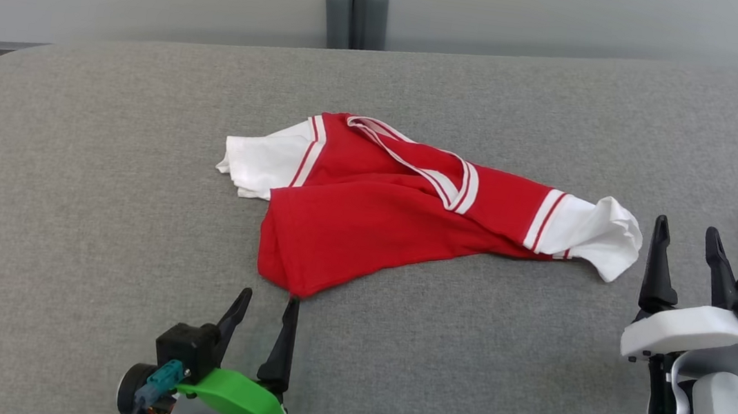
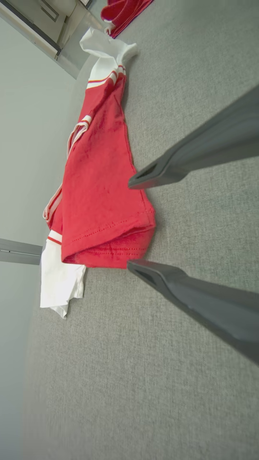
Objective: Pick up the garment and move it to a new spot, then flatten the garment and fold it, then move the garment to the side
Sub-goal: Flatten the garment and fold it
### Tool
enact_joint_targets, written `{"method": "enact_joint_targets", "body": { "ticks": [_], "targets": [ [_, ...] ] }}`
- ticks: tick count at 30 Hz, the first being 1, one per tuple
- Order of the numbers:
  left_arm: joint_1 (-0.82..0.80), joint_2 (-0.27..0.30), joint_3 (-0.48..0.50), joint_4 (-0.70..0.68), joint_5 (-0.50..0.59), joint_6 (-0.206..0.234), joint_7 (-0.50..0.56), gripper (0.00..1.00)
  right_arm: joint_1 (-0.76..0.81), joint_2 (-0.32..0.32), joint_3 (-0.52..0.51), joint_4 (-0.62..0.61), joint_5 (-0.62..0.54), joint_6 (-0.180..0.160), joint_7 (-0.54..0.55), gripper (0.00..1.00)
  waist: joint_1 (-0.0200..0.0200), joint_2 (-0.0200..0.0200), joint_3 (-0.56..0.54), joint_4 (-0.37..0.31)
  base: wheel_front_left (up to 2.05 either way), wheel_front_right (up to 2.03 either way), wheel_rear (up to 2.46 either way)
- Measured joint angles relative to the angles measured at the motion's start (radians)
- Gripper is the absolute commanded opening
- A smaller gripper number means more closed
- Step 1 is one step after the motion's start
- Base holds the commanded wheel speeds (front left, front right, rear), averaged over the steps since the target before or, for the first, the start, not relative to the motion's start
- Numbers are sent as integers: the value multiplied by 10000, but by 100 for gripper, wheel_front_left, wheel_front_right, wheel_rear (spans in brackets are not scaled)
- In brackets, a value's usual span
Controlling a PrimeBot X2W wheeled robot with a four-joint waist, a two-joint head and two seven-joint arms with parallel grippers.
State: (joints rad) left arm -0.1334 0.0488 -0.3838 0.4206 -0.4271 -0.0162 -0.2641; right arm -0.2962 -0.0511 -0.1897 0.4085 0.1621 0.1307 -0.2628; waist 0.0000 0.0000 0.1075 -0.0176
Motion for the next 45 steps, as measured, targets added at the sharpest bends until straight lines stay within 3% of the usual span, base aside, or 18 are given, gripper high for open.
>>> {"method": "enact_joint_targets", "body": {
  "ticks": [13, 23, 24, 25, 28, 29, 30, 32, 38, 45],
  "targets": [
    [-625, -4, -232, 1043, -560, 525, 0, 100, -23, 6, 433, -320, 140, 0, 2, 100, 0, 0, 419, -966, 0, 0, 0],
    [-774, -4, -25, 1181, -744, 573, 0, 100, -31, 6, 447, -360, 38, 0, 2, 100, 0, 0, 689, -1269, 0, 0, 0],
    [-803, -6, 0, 1175, -771, 573, 0, 86, -35, 6, 447, -360, 35, 0, 2, 100, 0, 0, 702, -1271, 0, 0, 0],
    [-837, -6, 38, 1170, -802, 573, 0, 80, -42, 6, 451, -359, 29, 0, 2, 100, 0, 0, 714, -1270, 0, 0, 0],
    [-859, -4, 94, 1187, -819, 562, 0, 47, -71, 6, 468, -357, 29, 0, 2, 100, 0, 0, 755, -1265, 0, 0, 0],
    [-874, -4, 109, 1208, -825, 556, 2, 45, -73, 6, 479, -357, 31, 0, 2, 100, 0, 0, 768, -1264, 0, 0, 0],
    [-892, -4, 132, 1214, -826, 545, 0, 33, -78, 6, 485, -357, 31, 0, 2, 100, 0, 0, 783, -1262, 0, 0, 0],
    [-936, -4, 163, 1243, -828, 523, 0, 0, -107, 6, 500, -357, 33, 0, 2, 100, 0, 0, 815, -1257, 0, 0, 0],
    [-991, -13, 769, 924, -725, 656, 2, 0, -162, 6, 708, -389, -69, 0, 2, 100, 0, 0, 820, -1082, 0, 0, 0],
    [-651, -10, 2286, 516, -17, 790, 2, 0, -109, 4, 1517, -447, -311, 0, 2, 100, 0, 0, 581, -582, 0, 0, 0]
  ]
}}
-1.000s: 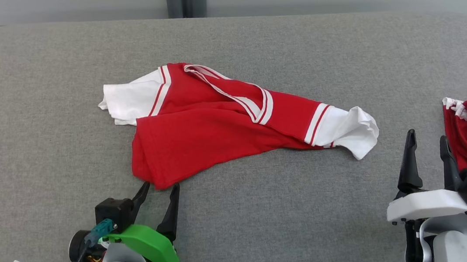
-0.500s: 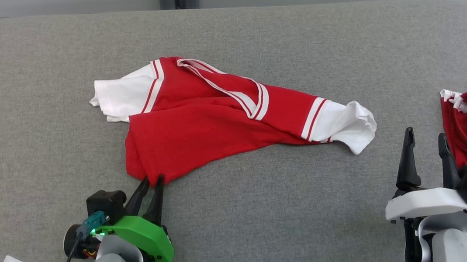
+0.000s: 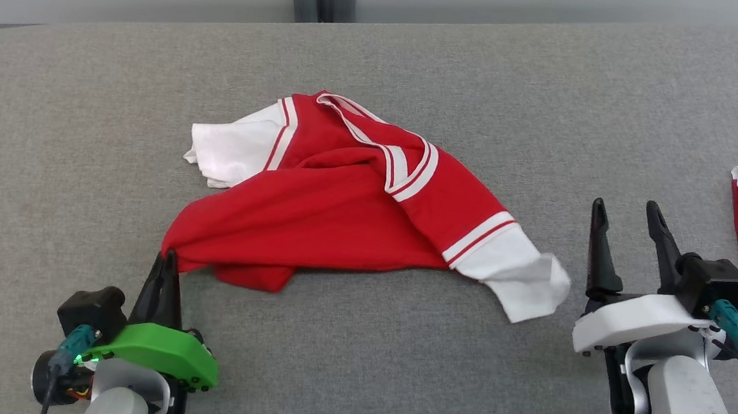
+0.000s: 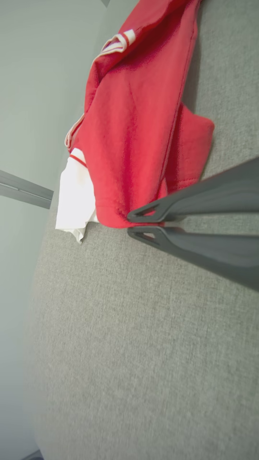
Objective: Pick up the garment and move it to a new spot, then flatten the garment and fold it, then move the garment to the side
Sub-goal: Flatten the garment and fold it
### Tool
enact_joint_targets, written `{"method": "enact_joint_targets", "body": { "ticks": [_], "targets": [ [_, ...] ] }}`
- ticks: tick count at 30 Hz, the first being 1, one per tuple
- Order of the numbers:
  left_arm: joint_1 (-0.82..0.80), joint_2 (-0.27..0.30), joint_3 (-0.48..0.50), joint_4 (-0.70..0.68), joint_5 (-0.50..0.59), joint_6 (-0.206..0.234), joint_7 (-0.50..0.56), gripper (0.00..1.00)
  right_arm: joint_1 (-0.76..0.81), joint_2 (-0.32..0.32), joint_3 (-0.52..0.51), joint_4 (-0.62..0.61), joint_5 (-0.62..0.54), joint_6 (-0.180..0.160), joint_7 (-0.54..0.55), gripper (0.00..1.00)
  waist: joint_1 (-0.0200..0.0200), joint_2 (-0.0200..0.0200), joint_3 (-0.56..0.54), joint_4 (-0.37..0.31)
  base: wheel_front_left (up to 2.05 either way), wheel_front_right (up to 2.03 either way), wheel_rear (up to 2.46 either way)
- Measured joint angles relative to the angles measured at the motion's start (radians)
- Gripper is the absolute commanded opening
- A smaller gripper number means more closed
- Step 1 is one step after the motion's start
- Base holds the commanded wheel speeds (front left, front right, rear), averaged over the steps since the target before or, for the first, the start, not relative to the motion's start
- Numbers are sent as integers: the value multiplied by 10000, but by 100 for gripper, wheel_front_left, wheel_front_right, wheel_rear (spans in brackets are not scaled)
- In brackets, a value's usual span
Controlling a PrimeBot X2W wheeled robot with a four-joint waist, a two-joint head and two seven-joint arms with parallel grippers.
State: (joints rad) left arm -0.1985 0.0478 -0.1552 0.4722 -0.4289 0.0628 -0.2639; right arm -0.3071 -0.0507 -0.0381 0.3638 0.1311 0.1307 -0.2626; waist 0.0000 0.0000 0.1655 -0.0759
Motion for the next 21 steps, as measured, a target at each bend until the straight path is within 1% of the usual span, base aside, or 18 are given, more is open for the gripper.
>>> {"method": "enact_joint_targets", "body": {
  "ticks": [3, 6, 7, 8, 9, 10, 12, 15, 18, 21],
  "targets": [
    [46, -4, 552, -46, 278, 4, 0, 0, -2, 0, 560, 29, -6, 0, 0, 100, 0, 0, -111, 234, 0, 0, 0],
    [142, 10, 918, 56, 487, 33, 0, 0, -41, -4, 1524, 282, -33, 0, 0, 100, 0, 0, -216, 459, 0, 0, 0],
    [156, 8, 938, 100, 537, 33, -2, 42, -71, -4, 1806, 378, -50, 0, 0, 100, 0, 0, -239, 515, 0, 0, 0],
    [159, 6, 936, 155, 593, 31, -2, 100, -124, 2, 2226, 516, -92, 0, 0, 100, 0, 0, -262, 585, 0, 0, 0],
    [167, 2, 857, 209, 583, -13, 0, 100, -337, 12, 2924, 840, -148, 0, -2, 100, 0, 0, -283, 712, 0, 0, 0],
    [172, 6, 769, 217, 581, -15, -2, 100, -485, 12, 3277, 1047, -123, 0, 0, 100, 0, 0, -285, 784, 0, 0, 0],
    [183, 8, 550, 215, 458, -13, -2, 100, -802, 2, 3923, 1361, -102, 0, 0, 100, 0, 0, -273, 927, 0, 0, 0],
    [244, 2, 136, 205, 322, 2, -2, 100, -1369, 13, 4625, 2150, -27, 2, 0, 100, 0, 0, -224, 1181, 0, 0, 0],
    [294, 4, -188, 184, 159, 50, -2, 100, -1853, 13, 4784, 2963, -23, 2, 2, 100, 0, 0, -169, 1431, 0, 0, 0],
    [355, 2, -451, 144, 98, 79, -2, 100, -2249, 6, 4715, 3674, -65, 0, 59, 100, 0, 0, -108, 1692, 0, 0, 0]
  ]
}}
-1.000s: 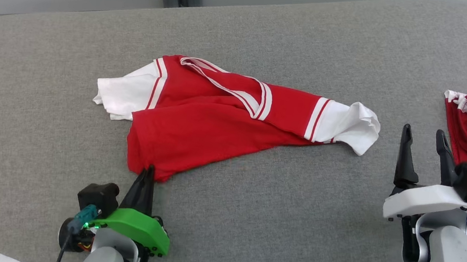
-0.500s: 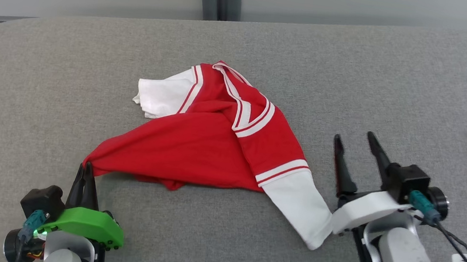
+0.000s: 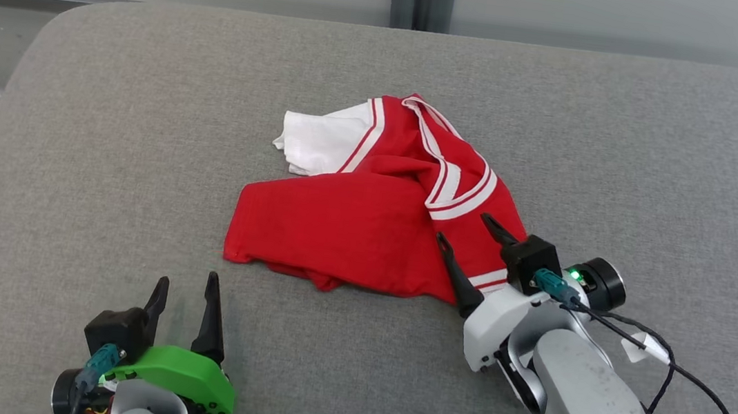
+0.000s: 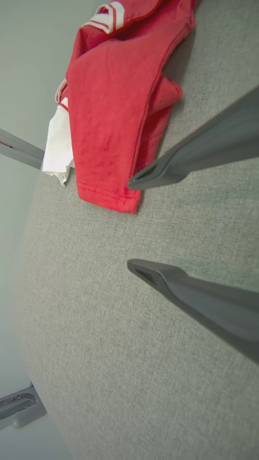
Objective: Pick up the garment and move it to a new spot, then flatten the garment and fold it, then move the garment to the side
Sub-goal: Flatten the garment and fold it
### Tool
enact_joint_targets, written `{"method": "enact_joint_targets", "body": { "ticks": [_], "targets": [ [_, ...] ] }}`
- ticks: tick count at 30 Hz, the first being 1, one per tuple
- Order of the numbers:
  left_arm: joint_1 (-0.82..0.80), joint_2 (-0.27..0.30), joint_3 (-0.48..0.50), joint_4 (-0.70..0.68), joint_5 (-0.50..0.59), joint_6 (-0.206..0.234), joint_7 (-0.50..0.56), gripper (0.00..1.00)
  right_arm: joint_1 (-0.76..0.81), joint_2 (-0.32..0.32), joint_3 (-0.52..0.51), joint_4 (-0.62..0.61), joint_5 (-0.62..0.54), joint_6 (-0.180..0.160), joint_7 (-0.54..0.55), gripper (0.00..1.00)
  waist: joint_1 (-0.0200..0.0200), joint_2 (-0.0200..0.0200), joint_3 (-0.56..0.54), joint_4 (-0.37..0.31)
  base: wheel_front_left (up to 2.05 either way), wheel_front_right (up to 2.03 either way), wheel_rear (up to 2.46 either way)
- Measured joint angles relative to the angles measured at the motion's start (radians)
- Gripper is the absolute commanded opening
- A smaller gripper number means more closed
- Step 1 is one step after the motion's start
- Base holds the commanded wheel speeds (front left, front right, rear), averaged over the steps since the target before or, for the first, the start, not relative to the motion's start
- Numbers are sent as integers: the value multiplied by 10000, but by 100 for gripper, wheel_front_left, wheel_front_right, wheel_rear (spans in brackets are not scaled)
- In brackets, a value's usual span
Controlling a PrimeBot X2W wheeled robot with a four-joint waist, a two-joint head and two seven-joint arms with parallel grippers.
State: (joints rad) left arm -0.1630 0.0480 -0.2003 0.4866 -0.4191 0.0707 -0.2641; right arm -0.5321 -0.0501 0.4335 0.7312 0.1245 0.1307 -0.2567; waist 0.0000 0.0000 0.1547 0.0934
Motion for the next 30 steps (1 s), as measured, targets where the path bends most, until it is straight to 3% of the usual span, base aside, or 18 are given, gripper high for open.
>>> {"method": "enact_joint_targets", "body": {
  "ticks": [8, 20, 21, 25, 26, 30],
  "targets": [
    [26, 4, -309, -274, -44, 146, 0, 100, -593, 2, -207, 1287, -247, 2, 54, 100, 0, 0, 215, 577, 0, 0, 0],
    [-9, 4, -514, -458, -102, 176, 0, 100, -1098, 2, -658, 1827, -614, 2, -17, 99, 0, 0, 567, 1013, 0, 0, 0],
    [-9, 4, -516, -460, -115, 176, 0, 100, -1103, 2, -709, 1889, -660, 2, -19, 61, 0, 0, 597, 1056, 0, 0, 0],
    [-9, 4, -512, -460, -132, 178, 0, 100, -1107, 2, -867, 2048, -759, 2, -46, 7, 0, 0, 619, 1086, 0, 0, 0],
    [-9, 4, -508, -468, -132, 178, 0, 100, -1107, 2, -922, 2065, -763, 2, -46, 0, 0, 0, 619, 1080, 0, 0, 0],
    [-8, 4, -485, -518, -132, 186, 0, 100, -1131, 4, -1177, 1833, -679, 2, -48, 0, 0, 0, 614, 1009, 0, 0, 0]
  ]
}}
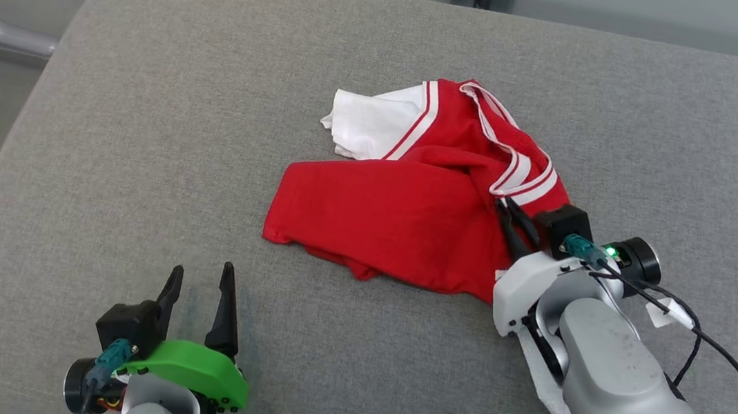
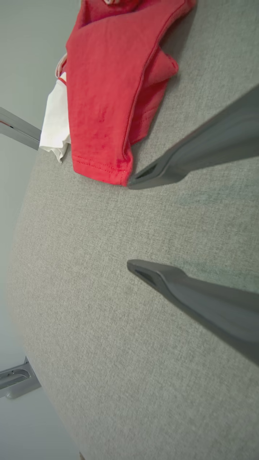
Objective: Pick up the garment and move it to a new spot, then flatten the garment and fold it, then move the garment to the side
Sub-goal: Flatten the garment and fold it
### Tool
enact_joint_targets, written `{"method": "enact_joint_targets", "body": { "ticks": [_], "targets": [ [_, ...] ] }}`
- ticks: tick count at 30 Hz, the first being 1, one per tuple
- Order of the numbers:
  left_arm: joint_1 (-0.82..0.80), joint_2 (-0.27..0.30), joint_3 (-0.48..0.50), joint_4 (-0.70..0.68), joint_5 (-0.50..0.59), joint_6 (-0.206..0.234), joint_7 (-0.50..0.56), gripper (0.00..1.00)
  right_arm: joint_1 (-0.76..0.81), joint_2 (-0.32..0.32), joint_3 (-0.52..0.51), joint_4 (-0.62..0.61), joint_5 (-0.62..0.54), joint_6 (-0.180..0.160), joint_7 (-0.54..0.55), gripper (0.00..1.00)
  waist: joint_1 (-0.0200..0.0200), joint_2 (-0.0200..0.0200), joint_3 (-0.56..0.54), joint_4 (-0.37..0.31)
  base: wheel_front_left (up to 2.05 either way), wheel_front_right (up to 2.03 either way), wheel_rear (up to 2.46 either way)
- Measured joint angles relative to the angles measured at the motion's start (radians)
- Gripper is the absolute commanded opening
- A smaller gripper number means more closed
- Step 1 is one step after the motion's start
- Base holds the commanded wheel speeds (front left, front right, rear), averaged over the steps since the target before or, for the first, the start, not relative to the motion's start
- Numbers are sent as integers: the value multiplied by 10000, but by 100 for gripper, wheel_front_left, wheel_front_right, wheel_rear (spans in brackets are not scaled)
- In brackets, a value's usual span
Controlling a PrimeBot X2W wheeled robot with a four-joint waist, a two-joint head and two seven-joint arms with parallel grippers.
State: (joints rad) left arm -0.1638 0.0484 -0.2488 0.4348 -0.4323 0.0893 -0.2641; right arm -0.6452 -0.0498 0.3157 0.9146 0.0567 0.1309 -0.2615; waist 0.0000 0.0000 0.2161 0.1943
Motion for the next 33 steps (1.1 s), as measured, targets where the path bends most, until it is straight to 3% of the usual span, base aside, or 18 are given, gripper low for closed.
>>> {"method": "enact_joint_targets", "body": {
  "ticks": [8, 14, 15, 16, 17, 24, 33],
  "targets": [
    [12, 0, 75, -42, 10, -13, 0, 100, 4, -33, -1484, -915, -115, 0, -6, 0, 0, 0, -62, -312, 0, 0, 0],
    [7, -2, 10, -63, 98, -81, 0, 100, 46, -878, -3066, -1034, -817, 0, -10, 0, 0, 0, -116, -483, 0, 0, 0],
    [3, 0, -23, -63, 111, -100, 0, 100, 48, -957, -3363, -1032, -848, 0, -10, 8, 0, 0, -111, -488, 0, 0, 0],
    [-1, 0, -59, -63, 113, -100, 0, 100, 70, -1032, -3639, -1120, -924, 0, -8, 44, 0, 0, -102, -492, 0, 0, 0],
    [-9, -2, -82, -63, 130, -102, 0, 100, 81, -1106, -3854, -1298, -1081, 0, -10, 100, 0, 0, -86, -493, 0, 0, 0],
    [-34, -2, -44, -33, 343, -119, 0, 100, 213, -949, -5239, -2088, -1499, 0, -12, 100, 0, 0, -110, -576, 0, 0, 0],
    [11, -2, 374, -190, 905, -44, 0, 100, 1611, -282, -4817, -4090, -1022, 0, -12, 100, 0, 0, -504, -789, 0, 0, 0]
  ]
}}
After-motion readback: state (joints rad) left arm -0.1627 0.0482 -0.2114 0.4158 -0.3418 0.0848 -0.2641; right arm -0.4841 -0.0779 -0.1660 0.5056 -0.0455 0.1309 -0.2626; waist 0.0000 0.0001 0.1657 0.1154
